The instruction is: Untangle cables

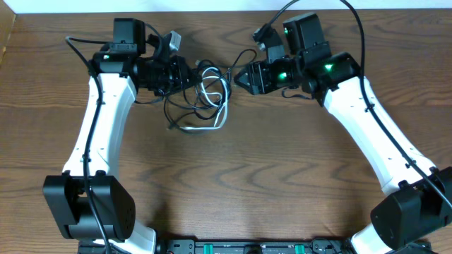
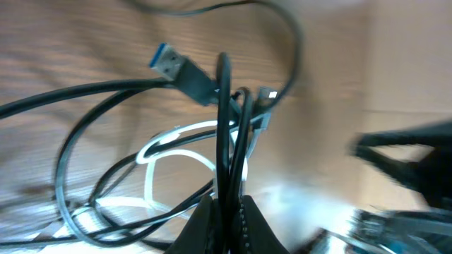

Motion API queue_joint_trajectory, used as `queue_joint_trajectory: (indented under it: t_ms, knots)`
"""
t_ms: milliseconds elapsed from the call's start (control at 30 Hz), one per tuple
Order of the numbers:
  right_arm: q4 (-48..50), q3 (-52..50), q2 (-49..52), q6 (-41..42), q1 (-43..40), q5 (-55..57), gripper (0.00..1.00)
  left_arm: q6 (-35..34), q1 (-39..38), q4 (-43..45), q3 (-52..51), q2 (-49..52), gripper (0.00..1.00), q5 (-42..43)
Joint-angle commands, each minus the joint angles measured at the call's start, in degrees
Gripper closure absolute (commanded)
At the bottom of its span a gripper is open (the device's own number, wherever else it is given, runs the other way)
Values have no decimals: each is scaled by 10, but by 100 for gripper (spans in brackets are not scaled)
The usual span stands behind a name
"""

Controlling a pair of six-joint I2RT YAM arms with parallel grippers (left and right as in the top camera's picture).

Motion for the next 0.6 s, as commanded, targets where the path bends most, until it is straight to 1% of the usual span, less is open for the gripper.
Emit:
queue_joint_trajectory:
  t_ms: [0, 67, 233, 333, 400, 567]
  knots:
    - [19, 3, 0, 19, 20, -29, 46, -14, 8, 16, 9, -9, 93, 136]
    - [31, 3, 0, 19, 28, -29, 48, -31, 9, 26, 9, -9, 93, 153]
    - [39, 3, 0, 22, 37, -24, 54, -61, 9, 34, 9, -9, 93, 159]
    - [41, 3, 5, 28, 38, -21, 55, -61, 11, 58, 9, -9, 93, 215]
    - [47, 3, 7, 32, 38, -25, 55, -73, 12, 81, 9, -9, 93, 250]
    - [69, 3, 12, 43, 44, -30, 55, -97, 12, 105, 9, -9, 93, 260]
